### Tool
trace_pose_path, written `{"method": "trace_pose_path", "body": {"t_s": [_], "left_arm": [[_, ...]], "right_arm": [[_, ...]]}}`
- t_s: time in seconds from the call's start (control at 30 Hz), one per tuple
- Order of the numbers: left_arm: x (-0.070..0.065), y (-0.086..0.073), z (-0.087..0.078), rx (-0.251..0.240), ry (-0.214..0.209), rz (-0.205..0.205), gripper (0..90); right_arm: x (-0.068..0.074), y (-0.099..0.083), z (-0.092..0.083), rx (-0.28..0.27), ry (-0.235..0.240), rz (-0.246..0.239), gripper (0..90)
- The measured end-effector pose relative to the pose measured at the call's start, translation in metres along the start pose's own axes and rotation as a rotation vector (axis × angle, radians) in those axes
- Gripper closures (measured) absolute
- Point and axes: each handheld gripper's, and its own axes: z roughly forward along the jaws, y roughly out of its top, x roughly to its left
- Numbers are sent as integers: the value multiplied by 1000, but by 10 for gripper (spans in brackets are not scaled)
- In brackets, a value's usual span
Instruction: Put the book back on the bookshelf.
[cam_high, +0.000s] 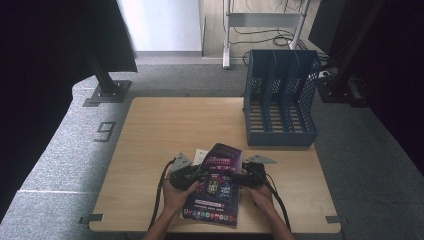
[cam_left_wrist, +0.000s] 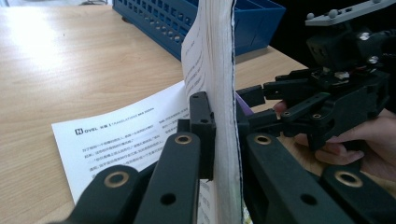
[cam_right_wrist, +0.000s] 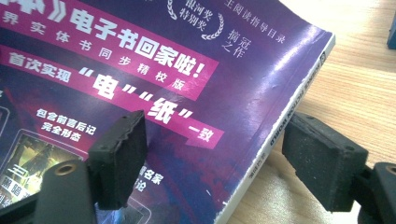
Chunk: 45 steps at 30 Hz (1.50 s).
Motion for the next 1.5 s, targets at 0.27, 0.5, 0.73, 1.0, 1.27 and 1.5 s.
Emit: {"method": "trace_pose_path", "body": {"t_s": [0.27,0.5,0.73,1.0,1.27,1.5], "left_arm": [[10,-5,6,40,20,-22,857],[22,-14,16,103,30,-72,850],[27,-20,23,144,62,-76,844],[30,-24,28,172,89,-76,849],[34,-26,30,180,82,-96,844],[36,-27,31,192,84,-109,842]], "right_arm": [[1,1,-2,-3,-16,-15,273],[3,0,0,0,-23,-21,280],[5,1,4,14,-29,-36,278],[5,2,6,27,-34,-34,275],[5,4,10,37,-28,-30,271],[3,9,17,55,-22,-24,268]]}}
